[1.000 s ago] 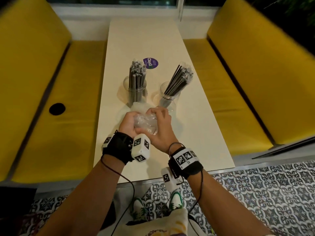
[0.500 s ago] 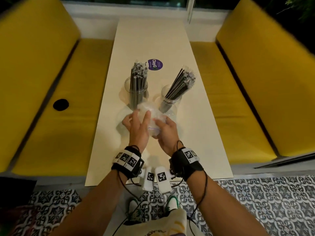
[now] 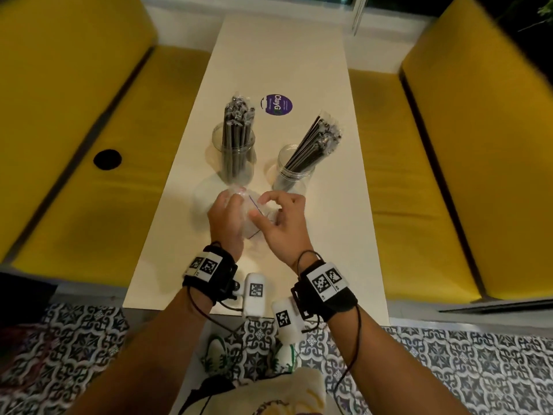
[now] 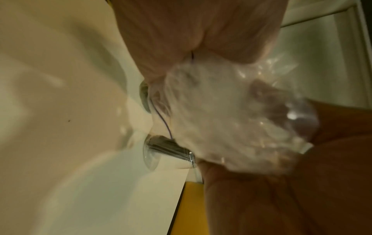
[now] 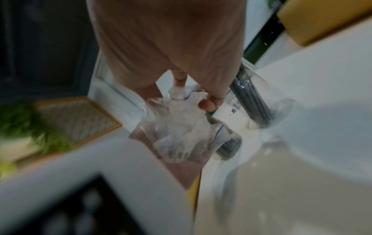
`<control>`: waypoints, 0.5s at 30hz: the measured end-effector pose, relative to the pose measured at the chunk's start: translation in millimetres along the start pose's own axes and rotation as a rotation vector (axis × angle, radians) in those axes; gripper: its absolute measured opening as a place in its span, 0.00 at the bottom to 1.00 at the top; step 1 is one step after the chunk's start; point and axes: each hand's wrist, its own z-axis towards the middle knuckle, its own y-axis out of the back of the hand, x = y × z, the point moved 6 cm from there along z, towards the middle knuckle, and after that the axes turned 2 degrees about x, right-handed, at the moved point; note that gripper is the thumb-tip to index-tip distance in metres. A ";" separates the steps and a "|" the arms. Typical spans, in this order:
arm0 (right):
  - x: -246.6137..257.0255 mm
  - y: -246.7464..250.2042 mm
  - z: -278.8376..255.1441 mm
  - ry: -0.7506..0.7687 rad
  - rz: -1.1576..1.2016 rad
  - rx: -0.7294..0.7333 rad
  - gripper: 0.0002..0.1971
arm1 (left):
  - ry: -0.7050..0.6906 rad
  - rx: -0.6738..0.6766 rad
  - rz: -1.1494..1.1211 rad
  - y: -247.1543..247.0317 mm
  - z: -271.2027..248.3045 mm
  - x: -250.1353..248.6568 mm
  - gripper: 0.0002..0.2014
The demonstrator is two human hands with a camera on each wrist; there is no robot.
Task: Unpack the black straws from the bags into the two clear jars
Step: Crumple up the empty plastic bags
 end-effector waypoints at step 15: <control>16.3 -92.8 -42.4 -0.020 0.226 0.304 0.04 | -0.165 -0.287 0.238 134.1 -39.6 -9.3 0.03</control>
